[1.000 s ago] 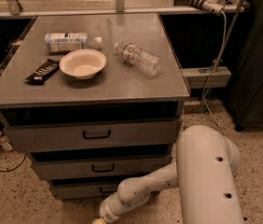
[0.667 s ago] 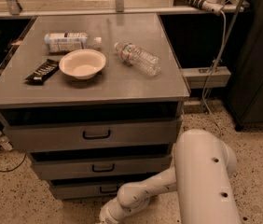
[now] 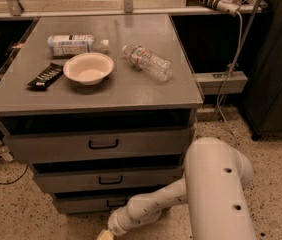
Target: Open bottom drawer
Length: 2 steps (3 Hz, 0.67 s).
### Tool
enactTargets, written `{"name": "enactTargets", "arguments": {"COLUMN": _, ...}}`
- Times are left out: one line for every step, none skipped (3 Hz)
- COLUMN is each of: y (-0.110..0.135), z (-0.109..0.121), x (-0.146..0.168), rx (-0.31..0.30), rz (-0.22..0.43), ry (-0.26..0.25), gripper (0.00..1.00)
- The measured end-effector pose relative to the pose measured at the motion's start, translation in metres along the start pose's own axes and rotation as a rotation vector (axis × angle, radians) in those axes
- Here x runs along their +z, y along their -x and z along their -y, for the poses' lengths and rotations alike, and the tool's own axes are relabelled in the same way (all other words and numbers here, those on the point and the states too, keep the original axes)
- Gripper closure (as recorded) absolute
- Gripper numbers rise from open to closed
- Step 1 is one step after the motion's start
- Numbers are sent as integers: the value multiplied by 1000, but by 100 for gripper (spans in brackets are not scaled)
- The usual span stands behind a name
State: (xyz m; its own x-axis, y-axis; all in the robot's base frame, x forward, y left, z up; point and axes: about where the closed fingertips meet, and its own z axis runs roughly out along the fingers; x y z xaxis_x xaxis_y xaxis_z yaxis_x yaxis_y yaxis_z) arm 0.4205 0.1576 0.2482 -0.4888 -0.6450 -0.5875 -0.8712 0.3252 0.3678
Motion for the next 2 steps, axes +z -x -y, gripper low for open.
{"name": "enactTargets", "arguments": {"y": 1, "z": 27, "x": -2, "rx": -4, "rz": 1, "ry": -56, "gripper": 0}}
{"name": "enactTargets", "arguments": {"y": -4, "z": 48, "x": 0, "rx": -3, "rz": -13, "ry": -84, "gripper": 0}}
